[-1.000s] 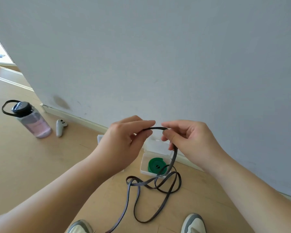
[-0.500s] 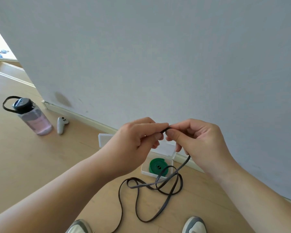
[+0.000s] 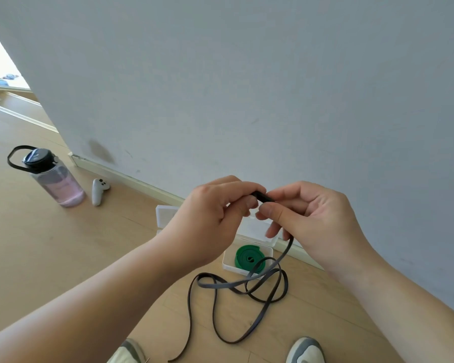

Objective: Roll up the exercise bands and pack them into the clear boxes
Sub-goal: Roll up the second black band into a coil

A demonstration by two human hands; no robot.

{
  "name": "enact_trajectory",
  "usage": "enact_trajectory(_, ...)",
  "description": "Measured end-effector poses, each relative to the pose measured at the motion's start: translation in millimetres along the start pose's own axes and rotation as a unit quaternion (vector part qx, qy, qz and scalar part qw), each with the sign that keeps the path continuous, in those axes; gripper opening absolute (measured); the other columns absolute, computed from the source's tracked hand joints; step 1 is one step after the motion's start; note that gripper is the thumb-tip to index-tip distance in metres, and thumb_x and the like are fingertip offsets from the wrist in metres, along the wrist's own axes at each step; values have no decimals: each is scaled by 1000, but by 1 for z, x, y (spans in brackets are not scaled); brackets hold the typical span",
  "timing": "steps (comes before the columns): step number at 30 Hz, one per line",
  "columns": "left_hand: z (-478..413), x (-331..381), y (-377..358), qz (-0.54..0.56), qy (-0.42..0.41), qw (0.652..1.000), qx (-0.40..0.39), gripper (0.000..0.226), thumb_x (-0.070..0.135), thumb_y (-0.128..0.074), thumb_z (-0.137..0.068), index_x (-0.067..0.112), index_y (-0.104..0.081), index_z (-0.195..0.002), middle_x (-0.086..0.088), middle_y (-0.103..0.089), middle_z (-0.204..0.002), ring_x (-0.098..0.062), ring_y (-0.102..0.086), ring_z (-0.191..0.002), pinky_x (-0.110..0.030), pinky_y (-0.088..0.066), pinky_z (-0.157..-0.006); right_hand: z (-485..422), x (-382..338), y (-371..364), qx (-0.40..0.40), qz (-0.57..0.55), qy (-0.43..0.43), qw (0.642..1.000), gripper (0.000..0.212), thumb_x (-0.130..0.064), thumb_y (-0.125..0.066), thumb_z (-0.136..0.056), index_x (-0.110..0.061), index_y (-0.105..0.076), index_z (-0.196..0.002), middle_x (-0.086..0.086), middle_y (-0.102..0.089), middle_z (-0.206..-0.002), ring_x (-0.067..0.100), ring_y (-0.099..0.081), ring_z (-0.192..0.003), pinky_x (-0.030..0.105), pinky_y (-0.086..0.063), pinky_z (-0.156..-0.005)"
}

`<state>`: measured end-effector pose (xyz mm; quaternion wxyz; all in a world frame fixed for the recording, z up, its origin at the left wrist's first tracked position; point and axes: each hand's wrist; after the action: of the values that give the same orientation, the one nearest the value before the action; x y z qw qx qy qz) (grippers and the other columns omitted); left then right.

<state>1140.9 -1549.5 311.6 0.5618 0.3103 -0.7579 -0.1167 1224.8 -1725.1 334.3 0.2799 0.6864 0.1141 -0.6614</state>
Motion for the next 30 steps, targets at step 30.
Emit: enact_trajectory(30, 7, 6, -5, -8, -62, 990, 127, 38, 9, -86, -71, 16, -49, -64, 8, -47, -66, -6, -45, -61, -11, -35, -57, 5, -6, -2, -69, -73, 16, 995, 13, -6, -83, -76, -6, -82, -89, 13, -79, -88, 16, -69, -71, 29, -58, -72)
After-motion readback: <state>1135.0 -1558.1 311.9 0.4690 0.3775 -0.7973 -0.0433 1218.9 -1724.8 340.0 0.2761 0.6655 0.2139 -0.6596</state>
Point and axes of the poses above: each hand's wrist, its own z-axis away from the middle knuckle, its own y-axis out of the back of the hand, x = y × z
